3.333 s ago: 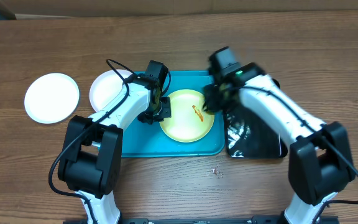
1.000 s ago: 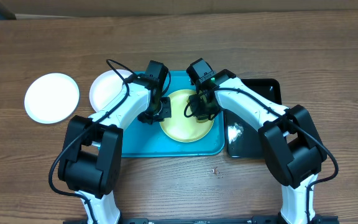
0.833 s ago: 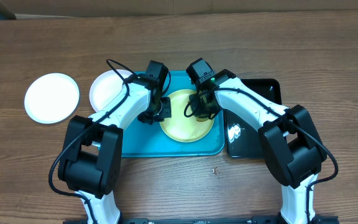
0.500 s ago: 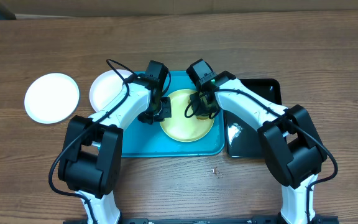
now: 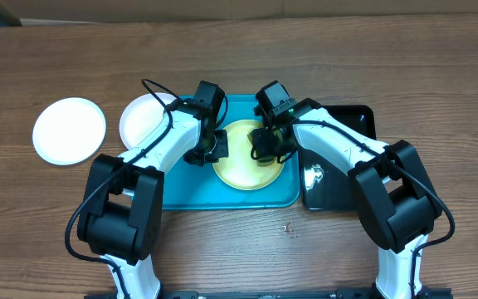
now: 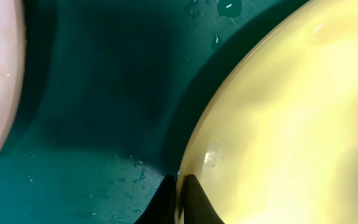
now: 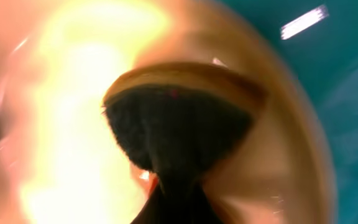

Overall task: Clean dirty plates on tray and stack at the side
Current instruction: 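Scrub the yellow plate with the sponge while the left gripper holds it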

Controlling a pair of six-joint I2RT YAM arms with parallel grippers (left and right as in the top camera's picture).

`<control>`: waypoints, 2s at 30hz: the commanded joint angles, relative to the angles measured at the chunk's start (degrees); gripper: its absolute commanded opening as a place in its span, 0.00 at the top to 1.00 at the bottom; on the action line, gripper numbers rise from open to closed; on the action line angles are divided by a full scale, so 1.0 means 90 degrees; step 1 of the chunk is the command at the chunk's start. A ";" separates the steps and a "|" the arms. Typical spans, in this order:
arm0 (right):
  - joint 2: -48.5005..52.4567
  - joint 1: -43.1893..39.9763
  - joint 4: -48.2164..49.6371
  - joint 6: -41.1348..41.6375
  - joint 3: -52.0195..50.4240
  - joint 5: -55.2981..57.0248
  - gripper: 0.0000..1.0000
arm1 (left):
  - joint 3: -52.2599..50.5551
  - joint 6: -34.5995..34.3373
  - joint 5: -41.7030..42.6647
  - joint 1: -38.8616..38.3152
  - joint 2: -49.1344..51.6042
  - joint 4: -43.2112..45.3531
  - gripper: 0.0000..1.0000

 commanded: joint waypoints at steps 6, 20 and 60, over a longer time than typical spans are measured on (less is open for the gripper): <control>0.0170 -0.0216 -0.0197 -0.0143 0.0323 -0.1982 0.96 | 0.0002 0.0056 -0.0027 -0.0007 0.0087 -0.0012 0.96; -0.0342 -0.1865 -0.2067 -0.0979 0.1885 -0.2246 0.96 | 0.0002 0.0056 -0.0027 -0.0007 0.0085 -0.0007 0.82; -0.0362 -0.0333 0.2067 0.0112 -0.1039 -0.2914 0.96 | 0.0002 0.0056 -0.0027 -0.0007 0.0087 0.0032 0.96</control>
